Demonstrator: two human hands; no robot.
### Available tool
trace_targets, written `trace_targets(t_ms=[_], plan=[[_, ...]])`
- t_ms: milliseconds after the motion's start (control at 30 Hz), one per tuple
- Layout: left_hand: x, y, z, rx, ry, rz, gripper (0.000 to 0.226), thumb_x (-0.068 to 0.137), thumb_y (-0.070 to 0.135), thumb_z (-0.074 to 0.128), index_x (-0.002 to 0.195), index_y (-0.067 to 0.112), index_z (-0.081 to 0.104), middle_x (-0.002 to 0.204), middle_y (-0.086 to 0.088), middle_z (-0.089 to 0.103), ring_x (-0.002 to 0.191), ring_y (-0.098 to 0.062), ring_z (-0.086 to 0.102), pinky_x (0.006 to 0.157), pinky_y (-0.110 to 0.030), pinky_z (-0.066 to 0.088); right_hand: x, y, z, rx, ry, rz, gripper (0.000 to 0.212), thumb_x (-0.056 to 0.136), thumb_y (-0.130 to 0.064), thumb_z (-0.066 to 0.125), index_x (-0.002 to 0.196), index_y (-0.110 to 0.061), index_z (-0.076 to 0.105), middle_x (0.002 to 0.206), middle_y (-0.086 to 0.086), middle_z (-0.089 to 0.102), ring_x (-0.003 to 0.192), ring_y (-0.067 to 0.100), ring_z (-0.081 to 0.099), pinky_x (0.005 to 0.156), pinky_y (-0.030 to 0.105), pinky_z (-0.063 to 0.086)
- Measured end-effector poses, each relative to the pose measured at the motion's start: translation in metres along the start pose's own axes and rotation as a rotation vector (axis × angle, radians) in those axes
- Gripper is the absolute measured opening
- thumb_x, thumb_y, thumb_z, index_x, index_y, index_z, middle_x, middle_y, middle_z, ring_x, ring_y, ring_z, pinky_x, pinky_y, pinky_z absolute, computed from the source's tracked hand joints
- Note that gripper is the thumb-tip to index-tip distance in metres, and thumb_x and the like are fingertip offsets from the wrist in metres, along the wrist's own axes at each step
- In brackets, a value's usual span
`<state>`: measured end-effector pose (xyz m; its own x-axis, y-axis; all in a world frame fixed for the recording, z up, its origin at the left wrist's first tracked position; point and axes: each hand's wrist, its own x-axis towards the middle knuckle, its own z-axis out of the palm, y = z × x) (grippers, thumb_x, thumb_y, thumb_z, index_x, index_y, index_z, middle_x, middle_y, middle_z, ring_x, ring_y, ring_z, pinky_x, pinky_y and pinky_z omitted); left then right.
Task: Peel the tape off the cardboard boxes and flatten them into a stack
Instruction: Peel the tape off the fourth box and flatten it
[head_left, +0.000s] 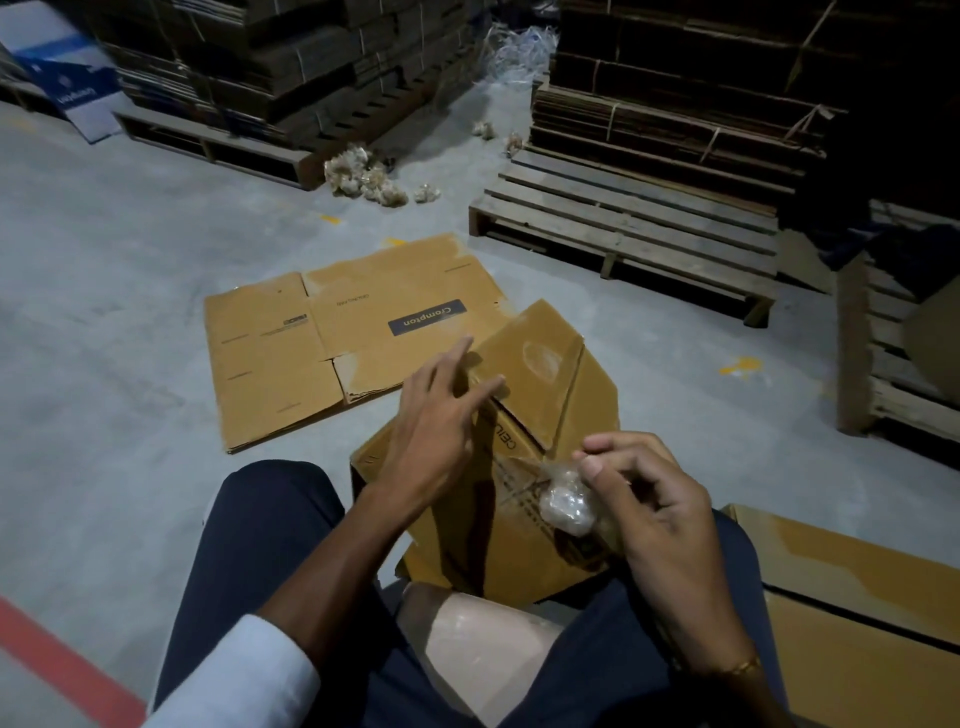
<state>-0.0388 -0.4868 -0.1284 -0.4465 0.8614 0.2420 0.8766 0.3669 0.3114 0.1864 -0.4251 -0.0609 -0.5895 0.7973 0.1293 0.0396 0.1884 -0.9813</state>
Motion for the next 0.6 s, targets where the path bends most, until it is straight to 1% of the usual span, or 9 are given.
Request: trace_targets(t_ms=[33,100,200,300,367,433,467,533,600], plan=[[-0.003,0.003,0.003,-0.051,-0.023,0.019,0.057,0.091,0.006,0.054,0.142,0.032,0.053,0.167,-0.006,0.012,0.145,-0.032,0.023,0.113,-0.064,0.032,0.0,0.002,-0.004,-0.007,0.031,0.008,0.016,0.092,-0.014,0.068,0.077,-0.011,0.073,0.108,-0.004,0.068,0.108,0.014,0.064,0.086,0.026,0.054],[-0.005,0.006,0.006,-0.137,-0.044,0.021,0.044,0.098,0.03,0.046,0.142,0.031,0.053,0.168,0.0,0.005,0.148,-0.028,0.016,0.114,-0.07,0.024,0.001,0.003,-0.012,-0.047,0.076,0.009,0.017,0.092,-0.015,0.068,0.075,-0.013,0.072,0.108,-0.004,0.068,0.109,0.014,0.064,0.085,0.02,0.052],[0.001,0.003,0.009,-0.17,-0.053,-0.043,0.055,0.098,0.062,0.033,0.138,0.031,0.056,0.168,0.007,-0.006,0.152,-0.026,0.009,0.114,-0.073,0.013,0.003,0.003,-0.027,-0.196,0.089,-0.061,0.021,0.092,-0.013,0.069,0.071,-0.016,0.07,0.111,-0.002,0.064,0.111,0.014,0.062,0.086,0.016,0.048],[0.008,-0.001,0.012,-0.157,-0.049,-0.036,0.054,0.097,0.067,0.033,0.132,0.034,0.057,0.168,0.008,-0.007,0.153,-0.027,0.007,0.113,-0.074,0.012,0.0,0.004,-0.035,-0.244,0.063,-0.101,0.021,0.092,-0.013,0.067,0.071,-0.015,0.069,0.113,-0.002,0.062,0.113,0.019,0.064,0.09,0.025,0.052],[0.012,-0.002,0.011,-0.168,-0.061,-0.04,0.049,0.098,0.065,0.037,0.13,0.034,0.058,0.168,0.009,-0.009,0.154,-0.025,0.003,0.115,-0.074,0.007,-0.004,0.003,-0.037,-0.027,0.109,-0.07,0.023,0.096,-0.013,0.061,0.073,-0.012,0.065,0.115,0.003,0.063,0.112,0.024,0.068,0.092,0.033,0.056],[0.016,-0.004,0.009,-0.167,-0.064,-0.059,0.045,0.099,0.062,0.041,0.129,0.034,0.058,0.167,0.011,-0.011,0.154,-0.023,-0.001,0.116,-0.072,0.004,-0.003,-0.002,-0.046,0.253,0.222,-0.021,0.024,0.101,-0.013,0.051,0.081,-0.005,0.061,0.118,0.012,0.065,0.112,0.032,0.069,0.093,0.038,0.058],[0.016,-0.006,0.008,-0.172,-0.065,-0.064,0.045,0.099,0.062,0.04,0.129,0.033,0.058,0.167,0.011,-0.011,0.154,-0.023,-0.001,0.116,-0.072,0.004,-0.001,-0.004,-0.053,0.314,0.282,-0.003,0.024,0.104,-0.011,0.047,0.085,-0.003,0.059,0.119,0.016,0.065,0.111,0.034,0.069,0.095,0.04,0.057],[0.017,-0.008,0.008,-0.164,-0.06,-0.053,0.052,0.097,0.068,0.035,0.129,0.034,0.058,0.167,0.01,-0.01,0.154,-0.025,-0.001,0.115,-0.073,0.008,0.003,-0.004,-0.066,0.34,0.342,0.038,0.023,0.106,-0.012,0.044,0.09,-0.003,0.058,0.119,0.021,0.067,0.109,0.035,0.07,0.097,0.041,0.056],[0.015,-0.008,0.009,-0.149,-0.064,-0.051,0.06,0.093,0.072,0.028,0.131,0.034,0.057,0.167,0.009,-0.011,0.154,-0.027,-0.001,0.114,-0.073,0.011,0.005,0.002,-0.069,0.294,0.319,0.099,0.024,0.105,-0.023,0.045,0.093,-0.007,0.058,0.117,0.022,0.068,0.109,0.034,0.07,0.096,0.043,0.056]])
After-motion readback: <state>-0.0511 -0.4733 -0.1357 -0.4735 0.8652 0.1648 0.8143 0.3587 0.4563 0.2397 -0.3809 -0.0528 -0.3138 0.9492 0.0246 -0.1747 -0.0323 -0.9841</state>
